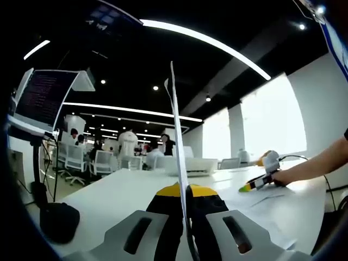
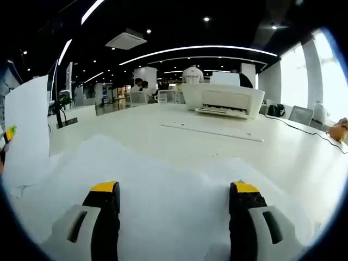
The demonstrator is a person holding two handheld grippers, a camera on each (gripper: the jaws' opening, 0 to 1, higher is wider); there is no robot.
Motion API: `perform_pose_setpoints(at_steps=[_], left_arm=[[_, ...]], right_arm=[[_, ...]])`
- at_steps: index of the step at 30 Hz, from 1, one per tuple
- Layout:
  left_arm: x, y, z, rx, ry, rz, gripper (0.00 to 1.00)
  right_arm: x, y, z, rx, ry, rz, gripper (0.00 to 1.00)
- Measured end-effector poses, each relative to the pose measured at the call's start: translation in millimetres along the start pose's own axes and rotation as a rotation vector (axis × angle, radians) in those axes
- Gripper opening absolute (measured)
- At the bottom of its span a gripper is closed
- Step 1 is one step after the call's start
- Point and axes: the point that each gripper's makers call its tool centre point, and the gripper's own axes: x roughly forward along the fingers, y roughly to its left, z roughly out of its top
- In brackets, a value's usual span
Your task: Organize the stack of printing papers by aligning and flattening the scattered papers on the table
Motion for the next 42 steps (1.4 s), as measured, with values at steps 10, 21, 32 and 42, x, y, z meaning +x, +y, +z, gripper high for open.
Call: perform_pose_setpoints(at_steps=[10, 21, 32, 42], left_arm=[[-0.2, -0.3, -0.2, 0.004, 0.001, 0.000, 0.07], [-0.5, -0.5, 0.1, 0.006, 0.000, 0.000, 0.07], [-0.7, -0.7, 0.7, 0.007, -0.002, 0.000, 0.07], [-0.6, -0.9, 0.7, 0.009, -0.002, -0.001, 0.07]], right_arm=[[-1.0, -2.6, 0.5, -0.007, -0.003, 0.016, 0.67], [-3.9, 3.9, 0.9, -0.024, -0.012, 0.052, 0.44], [-10.6, 8.8, -0.8, -0.024, 0.003, 0.054, 0.34], [-19.1, 10.3, 2.7, -0.077, -0.011, 0.025, 0.24]])
